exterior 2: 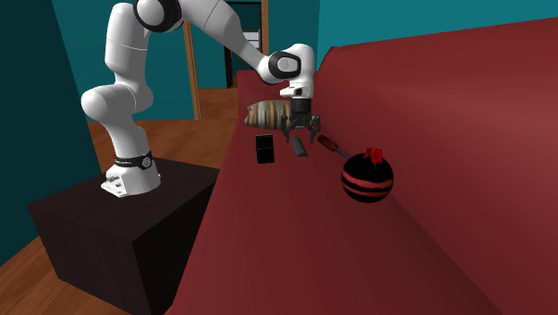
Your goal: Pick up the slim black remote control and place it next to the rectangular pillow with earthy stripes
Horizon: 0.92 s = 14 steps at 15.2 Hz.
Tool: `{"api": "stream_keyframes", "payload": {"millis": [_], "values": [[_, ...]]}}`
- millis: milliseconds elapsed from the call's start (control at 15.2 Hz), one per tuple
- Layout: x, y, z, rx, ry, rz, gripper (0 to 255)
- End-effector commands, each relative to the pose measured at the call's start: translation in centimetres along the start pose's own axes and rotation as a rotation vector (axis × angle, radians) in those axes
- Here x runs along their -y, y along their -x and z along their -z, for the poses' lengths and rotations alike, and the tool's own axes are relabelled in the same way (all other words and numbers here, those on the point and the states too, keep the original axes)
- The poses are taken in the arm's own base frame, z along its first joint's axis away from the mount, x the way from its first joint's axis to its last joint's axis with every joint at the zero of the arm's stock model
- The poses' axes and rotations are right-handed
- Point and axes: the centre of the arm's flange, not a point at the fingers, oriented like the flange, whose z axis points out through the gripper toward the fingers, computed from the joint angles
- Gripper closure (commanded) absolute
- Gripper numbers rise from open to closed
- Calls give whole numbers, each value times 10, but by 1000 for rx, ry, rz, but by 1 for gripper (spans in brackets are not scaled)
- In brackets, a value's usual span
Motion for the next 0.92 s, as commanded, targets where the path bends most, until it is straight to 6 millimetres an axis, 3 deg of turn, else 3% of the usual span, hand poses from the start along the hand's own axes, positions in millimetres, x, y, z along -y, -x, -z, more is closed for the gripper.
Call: {"api": "stream_keyframes", "payload": {"millis": [0, 66, 330, 858], "values": [[0, 0, 0, 0, 0, 0, 0], [0, 0, 0, 0, 0, 0, 0], [0, 0, 50, 0, 0, 0, 0], [0, 0, 50, 0, 0, 0, 0]]}}
